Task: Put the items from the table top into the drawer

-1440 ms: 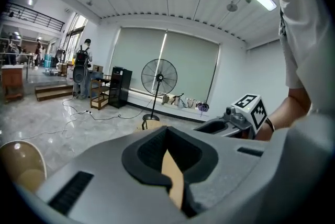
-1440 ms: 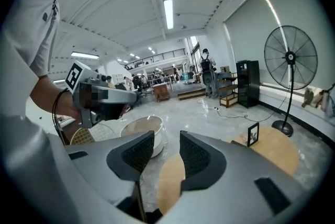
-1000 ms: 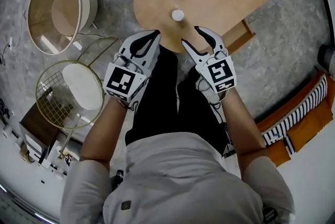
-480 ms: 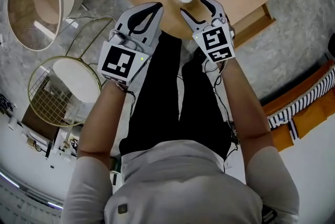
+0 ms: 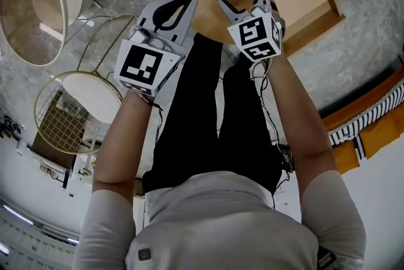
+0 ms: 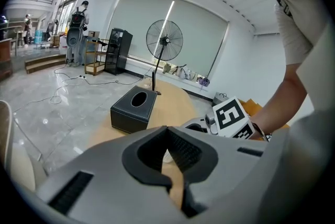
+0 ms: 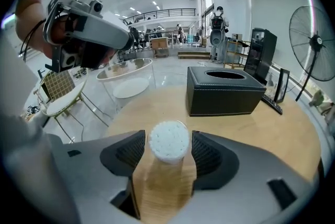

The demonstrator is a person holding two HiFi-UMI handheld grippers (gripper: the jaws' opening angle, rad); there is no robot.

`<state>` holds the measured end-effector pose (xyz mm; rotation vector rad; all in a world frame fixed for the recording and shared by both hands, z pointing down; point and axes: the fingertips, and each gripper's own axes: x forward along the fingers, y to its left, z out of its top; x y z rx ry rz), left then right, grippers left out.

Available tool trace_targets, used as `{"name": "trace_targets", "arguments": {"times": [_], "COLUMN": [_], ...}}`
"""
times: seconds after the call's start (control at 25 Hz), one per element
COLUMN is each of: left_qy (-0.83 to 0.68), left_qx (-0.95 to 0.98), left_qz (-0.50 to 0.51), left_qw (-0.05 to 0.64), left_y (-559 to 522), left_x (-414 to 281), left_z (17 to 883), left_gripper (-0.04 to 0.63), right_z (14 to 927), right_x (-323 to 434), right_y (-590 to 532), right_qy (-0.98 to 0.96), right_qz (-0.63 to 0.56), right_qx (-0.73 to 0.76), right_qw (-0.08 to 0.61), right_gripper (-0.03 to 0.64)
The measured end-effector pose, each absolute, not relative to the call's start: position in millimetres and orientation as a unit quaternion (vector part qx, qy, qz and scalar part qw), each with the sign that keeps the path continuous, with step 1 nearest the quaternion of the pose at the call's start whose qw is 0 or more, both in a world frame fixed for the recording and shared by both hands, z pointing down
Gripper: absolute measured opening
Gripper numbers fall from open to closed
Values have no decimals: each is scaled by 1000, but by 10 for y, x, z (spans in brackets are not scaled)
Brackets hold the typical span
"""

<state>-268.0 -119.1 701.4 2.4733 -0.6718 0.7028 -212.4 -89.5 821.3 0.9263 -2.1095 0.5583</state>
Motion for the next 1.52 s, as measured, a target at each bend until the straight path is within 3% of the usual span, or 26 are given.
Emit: {"name": "trace_targets", "arguments": {"times": [0.52, 0.76, 1.52], "left_qy": [-221, -163, -89], "left_qx": [906, 914, 929], "left_qz": [263, 285, 291], "left_qw": [248, 239, 211], "left_y": [-1133, -908, -435], "left_x": [-2580, -2215, -128], "left_z": [6969, 6973, 6971], "left_gripper": [9, 9, 9], "right_z": [8105, 7995, 8065], "right_x": [-2045, -1771, 482], "right_y": [-833, -703, 365], "right_qy": [-817, -805, -724], "right_qz": [210, 220, 296], "right_qx": [375, 406, 517], "right_qw": [384, 371, 347], "right_gripper": [273, 273, 273]}}
